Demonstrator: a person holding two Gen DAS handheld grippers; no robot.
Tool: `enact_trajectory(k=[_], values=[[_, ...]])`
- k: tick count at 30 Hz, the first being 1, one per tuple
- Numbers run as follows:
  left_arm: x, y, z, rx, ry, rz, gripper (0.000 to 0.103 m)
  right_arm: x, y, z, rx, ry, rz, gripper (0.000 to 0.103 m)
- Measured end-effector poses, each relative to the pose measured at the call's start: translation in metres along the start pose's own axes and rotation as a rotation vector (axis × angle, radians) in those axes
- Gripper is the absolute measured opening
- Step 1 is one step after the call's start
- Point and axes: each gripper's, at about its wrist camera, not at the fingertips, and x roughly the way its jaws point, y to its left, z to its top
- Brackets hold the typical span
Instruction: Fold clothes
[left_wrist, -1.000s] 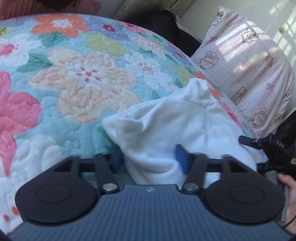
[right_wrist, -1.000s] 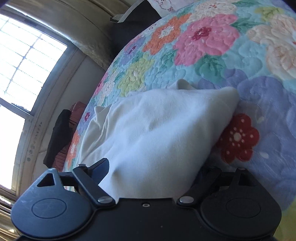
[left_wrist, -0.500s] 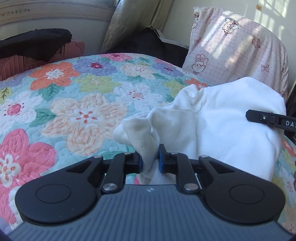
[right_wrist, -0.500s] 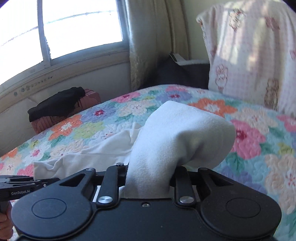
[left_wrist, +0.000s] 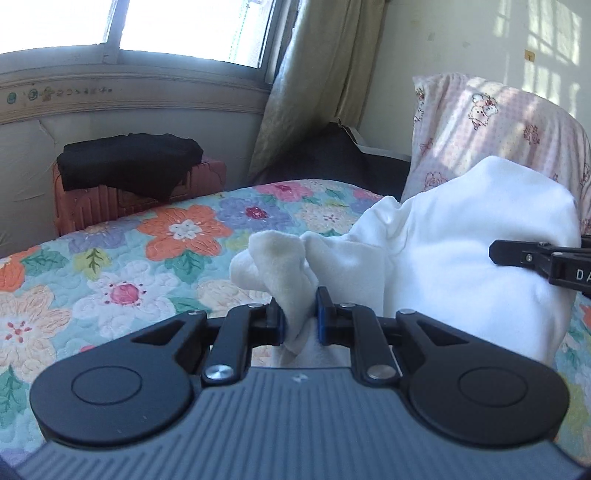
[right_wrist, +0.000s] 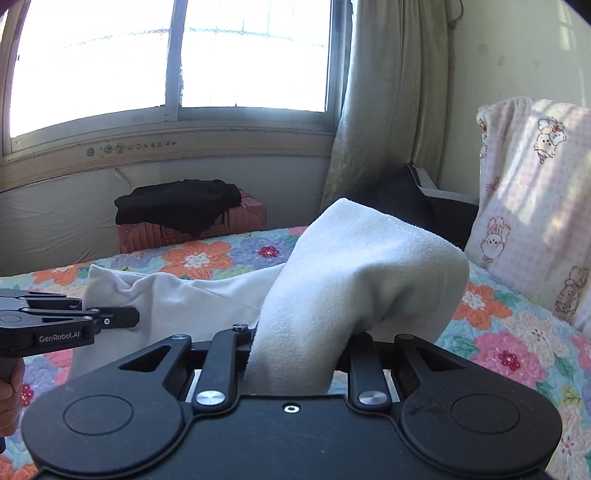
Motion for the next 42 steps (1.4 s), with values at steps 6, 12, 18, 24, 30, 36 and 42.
enact_trajectory(k=[6, 12, 18, 24, 30, 36, 42], values=[[-0.005, 0.038, 0.012, -0.069, -0.031, 0.055, 0.015, 0.017, 0.031, 0.021, -0.034, -0.031, 0.030, 0.026], [-0.017, 0.061, 0.024, -0.100, -0.098, 0.125, 0.015, 0.031, 0.062, 0.041, -0.125, -0.028, 0.073, 0.026], [-0.032, 0.087, 0.034, -0.121, -0.147, 0.194, 0.015, 0.046, 0.094, 0.071, -0.213, 0.002, 0.123, 0.026], [-0.047, 0.108, 0.042, -0.125, -0.182, 0.262, 0.015, 0.058, 0.131, 0.103, -0.303, 0.050, 0.162, 0.026], [-0.054, 0.137, 0.045, -0.176, -0.197, 0.305, 0.015, 0.070, 0.169, 0.124, -0.370, 0.050, 0.205, 0.025], [-0.058, 0.177, 0.054, -0.166, -0.244, 0.384, 0.015, 0.087, 0.200, 0.123, -0.367, -0.024, 0.245, 0.025], [-0.052, 0.219, 0.072, -0.285, -0.259, 0.408, 0.015, 0.116, 0.218, 0.106, -0.313, -0.106, 0.262, 0.025]])
